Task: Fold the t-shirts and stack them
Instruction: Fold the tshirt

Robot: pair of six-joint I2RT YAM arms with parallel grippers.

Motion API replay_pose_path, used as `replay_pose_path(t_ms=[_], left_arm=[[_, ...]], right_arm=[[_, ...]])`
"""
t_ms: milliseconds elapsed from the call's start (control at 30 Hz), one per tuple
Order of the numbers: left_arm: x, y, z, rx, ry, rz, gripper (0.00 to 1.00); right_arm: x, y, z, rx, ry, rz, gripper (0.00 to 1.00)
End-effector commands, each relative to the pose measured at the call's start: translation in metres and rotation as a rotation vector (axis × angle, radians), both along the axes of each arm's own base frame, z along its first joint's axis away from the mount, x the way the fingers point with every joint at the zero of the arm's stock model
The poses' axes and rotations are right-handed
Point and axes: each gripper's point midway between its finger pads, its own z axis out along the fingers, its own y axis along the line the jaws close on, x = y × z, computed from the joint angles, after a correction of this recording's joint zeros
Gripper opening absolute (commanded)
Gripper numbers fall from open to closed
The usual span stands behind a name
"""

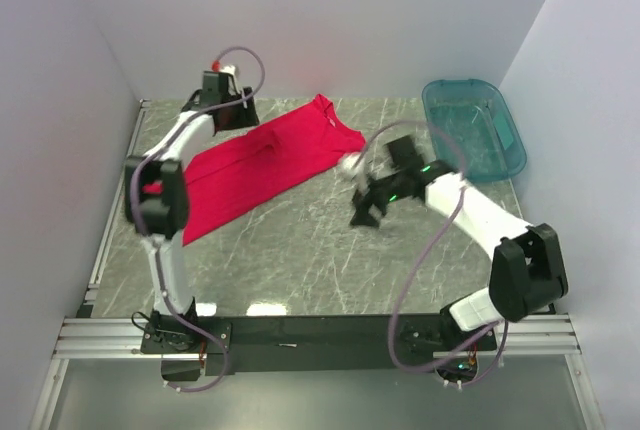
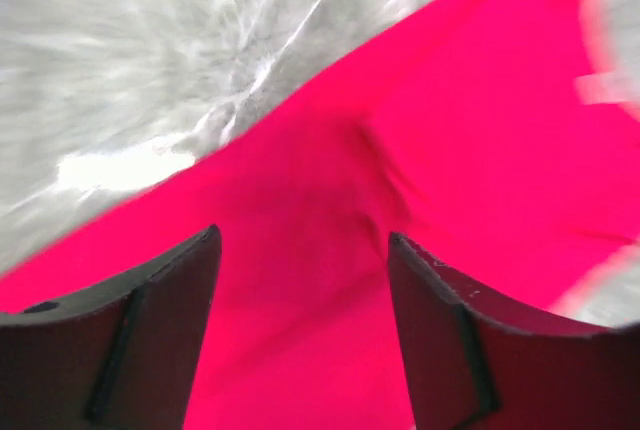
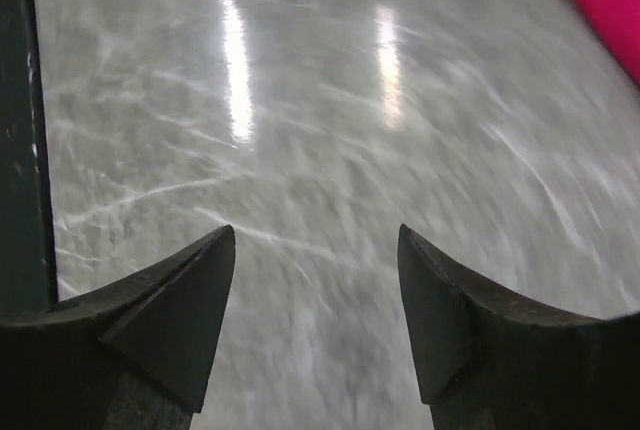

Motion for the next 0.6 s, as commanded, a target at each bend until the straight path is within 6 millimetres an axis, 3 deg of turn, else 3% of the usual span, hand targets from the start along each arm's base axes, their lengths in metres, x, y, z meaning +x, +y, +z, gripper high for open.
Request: replay_pose_path(t_ms=[0, 33, 67, 100, 133, 167, 200, 233, 267, 300, 333, 367, 400, 467, 500, 567], left_arm=[[-0.031, 0.026, 0.186, -0.06, -0.415, 0.118, 0.75], [-0.045, 0.042, 0.194, -0.074, -0.426, 0.158, 0.75], [-0.064, 0.055, 0.173, -0.1, -0.376, 0.229, 0.78], [-0.093, 0.067, 0.208, -0.137, -0.449, 0.26, 0.79], [-0.11, 0.087, 0.208, -0.151, -0.45, 0.313, 0.79], [-0.129, 0.104, 0.186, -0.173, -0.405, 0.377, 0.82], [-0.158, 0.114, 0.211, -0.186, -0.476, 0.403, 0.82], [-0.177, 0.128, 0.207, -0.173, -0.471, 0.443, 0.83], [-0.193, 0.134, 0.19, -0.156, -0.443, 0.463, 0.86], [-0.208, 0.14, 0.19, -0.134, -0.453, 0.491, 0.87], [-0.232, 0.145, 0.207, -0.112, -0.514, 0.509, 0.88], [-0.246, 0.146, 0.193, -0.092, -0.48, 0.525, 0.9], [-0.266, 0.151, 0.206, -0.075, -0.535, 0.554, 0.91], [-0.284, 0.153, 0.202, -0.044, -0.531, 0.561, 0.92], [-0.296, 0.154, 0.212, -0.034, -0.57, 0.573, 0.92], [-0.307, 0.159, 0.213, 0.003, -0.575, 0.592, 0.92]], right_arm=[[-0.014, 0.036, -0.021, -0.216, -0.361, 0.234, 0.73], [-0.002, 0.053, -0.026, -0.238, -0.449, 0.235, 0.74], [-0.01, 0.077, -0.029, -0.29, -0.529, 0.273, 0.74], [-0.007, 0.092, -0.03, -0.312, -0.578, 0.275, 0.74], [0.002, 0.116, -0.037, -0.308, -0.623, 0.254, 0.73], [-0.001, 0.146, -0.027, -0.328, -0.714, 0.244, 0.73], [0.002, 0.163, -0.027, -0.34, -0.752, 0.24, 0.73], [0.006, 0.189, -0.042, -0.339, -0.776, 0.22, 0.73], [0.02, 0.212, -0.02, -0.329, -0.844, 0.143, 0.73], [0.013, 0.234, -0.022, -0.32, -0.86, 0.154, 0.73], [0.015, 0.248, -0.047, -0.356, -0.844, 0.165, 0.73], [0.02, 0.269, -0.032, -0.319, -0.869, 0.144, 0.73], [0.021, 0.279, -0.034, -0.318, -0.878, 0.146, 0.73], [0.021, 0.299, -0.05, -0.337, -0.893, 0.17, 0.73], [0.024, 0.307, -0.05, -0.323, -0.91, 0.159, 0.73], [0.032, 0.315, -0.063, -0.347, -0.917, 0.148, 0.73]])
